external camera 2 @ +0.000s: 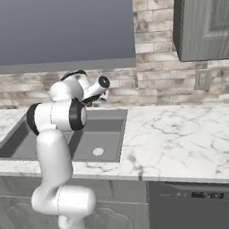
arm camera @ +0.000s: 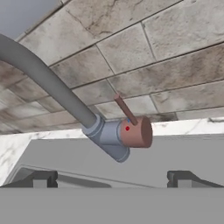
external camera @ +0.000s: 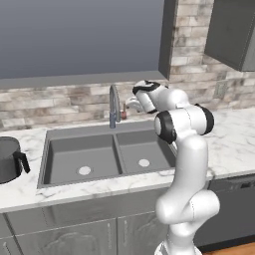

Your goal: Turn on the sink faucet and place the jug under the water for a few seconds to fill it up.

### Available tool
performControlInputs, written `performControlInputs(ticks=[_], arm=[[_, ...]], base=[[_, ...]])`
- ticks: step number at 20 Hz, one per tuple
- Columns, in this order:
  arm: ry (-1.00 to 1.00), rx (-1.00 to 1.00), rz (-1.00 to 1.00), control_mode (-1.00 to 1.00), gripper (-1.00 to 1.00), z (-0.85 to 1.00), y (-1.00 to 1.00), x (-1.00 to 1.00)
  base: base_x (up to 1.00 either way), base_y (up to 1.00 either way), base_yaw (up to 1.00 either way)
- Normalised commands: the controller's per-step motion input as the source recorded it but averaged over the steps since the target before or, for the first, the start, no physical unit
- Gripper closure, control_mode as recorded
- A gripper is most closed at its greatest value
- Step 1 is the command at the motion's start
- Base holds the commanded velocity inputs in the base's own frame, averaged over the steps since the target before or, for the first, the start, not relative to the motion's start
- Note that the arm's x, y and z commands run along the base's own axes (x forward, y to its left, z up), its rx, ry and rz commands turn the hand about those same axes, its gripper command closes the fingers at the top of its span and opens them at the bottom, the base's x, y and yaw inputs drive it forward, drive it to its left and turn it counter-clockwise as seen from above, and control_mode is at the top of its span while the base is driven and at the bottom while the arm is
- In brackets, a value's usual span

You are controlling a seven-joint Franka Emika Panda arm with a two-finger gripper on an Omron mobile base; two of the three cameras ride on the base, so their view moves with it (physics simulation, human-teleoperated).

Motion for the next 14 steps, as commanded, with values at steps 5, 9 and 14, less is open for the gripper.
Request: performControlInputs(ticks=[5, 9, 14], arm=[[0.0, 0.0, 0.0, -1.0, -1.0, 0.0, 0.0, 0.0], [0.0, 0.0, 0.0, -1.0, -1.0, 0.0, 0.0, 0.0], [0.0, 0.0, 0.0, -1.0, -1.0, 0.0, 0.0, 0.0]], base=[[0.0, 0.0, 0.0], [0.0, 0.0, 0.0], [0.0, 0.0, 0.0]])
